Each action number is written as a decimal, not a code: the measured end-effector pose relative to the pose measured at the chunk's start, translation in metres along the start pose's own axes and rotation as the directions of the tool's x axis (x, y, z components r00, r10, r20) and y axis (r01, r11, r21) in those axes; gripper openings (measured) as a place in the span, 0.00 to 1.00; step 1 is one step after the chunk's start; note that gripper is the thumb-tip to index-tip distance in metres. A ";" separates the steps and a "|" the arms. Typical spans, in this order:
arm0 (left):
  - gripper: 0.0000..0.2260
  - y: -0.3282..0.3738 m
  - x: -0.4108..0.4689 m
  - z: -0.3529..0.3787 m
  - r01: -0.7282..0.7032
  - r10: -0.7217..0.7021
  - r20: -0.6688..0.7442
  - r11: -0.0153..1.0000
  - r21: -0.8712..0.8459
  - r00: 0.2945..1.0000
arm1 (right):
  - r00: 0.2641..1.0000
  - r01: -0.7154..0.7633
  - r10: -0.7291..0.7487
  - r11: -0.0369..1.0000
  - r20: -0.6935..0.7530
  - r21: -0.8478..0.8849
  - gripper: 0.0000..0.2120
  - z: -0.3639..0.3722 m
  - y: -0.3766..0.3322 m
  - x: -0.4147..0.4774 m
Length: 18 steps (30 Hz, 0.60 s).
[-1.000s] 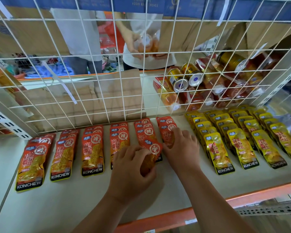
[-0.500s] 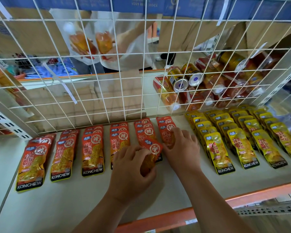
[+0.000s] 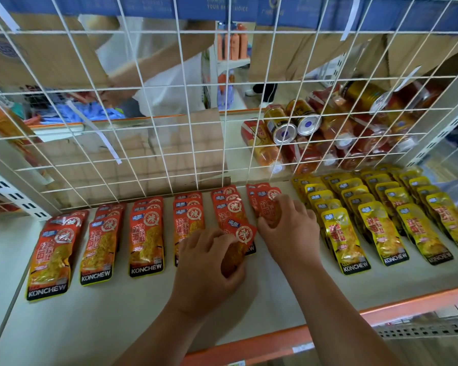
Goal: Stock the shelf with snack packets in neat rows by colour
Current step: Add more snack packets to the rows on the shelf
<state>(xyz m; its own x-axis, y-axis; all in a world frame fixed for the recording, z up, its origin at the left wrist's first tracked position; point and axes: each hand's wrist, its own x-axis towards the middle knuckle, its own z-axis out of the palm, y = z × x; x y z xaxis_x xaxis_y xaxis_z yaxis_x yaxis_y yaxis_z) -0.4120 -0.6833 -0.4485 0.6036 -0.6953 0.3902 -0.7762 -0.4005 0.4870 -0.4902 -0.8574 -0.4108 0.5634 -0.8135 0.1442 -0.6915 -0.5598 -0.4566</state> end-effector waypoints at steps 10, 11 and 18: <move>0.18 0.004 0.000 -0.003 0.016 -0.016 0.004 1.000 -0.015 1.000 | 0.995 0.007 0.000 0.997 0.104 -0.071 0.27 0.002 -0.004 0.006; 0.17 0.004 0.001 -0.002 0.014 -0.014 0.003 1.000 -0.013 1.000 | 0.995 0.006 0.000 0.998 0.102 -0.067 0.27 0.003 -0.003 0.006; 0.17 0.002 0.000 -0.001 0.013 -0.013 -0.007 1.000 -0.013 1.000 | 0.997 0.013 -0.009 0.998 0.071 -0.056 0.27 0.006 0.000 0.005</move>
<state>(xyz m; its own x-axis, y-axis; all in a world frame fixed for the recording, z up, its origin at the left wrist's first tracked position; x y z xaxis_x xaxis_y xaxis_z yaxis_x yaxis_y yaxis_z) -0.4134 -0.6840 -0.4464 0.6146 -0.6860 0.3895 -0.7661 -0.4015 0.5018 -0.4841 -0.8602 -0.4154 0.6006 -0.7949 0.0857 -0.7082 -0.5787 -0.4043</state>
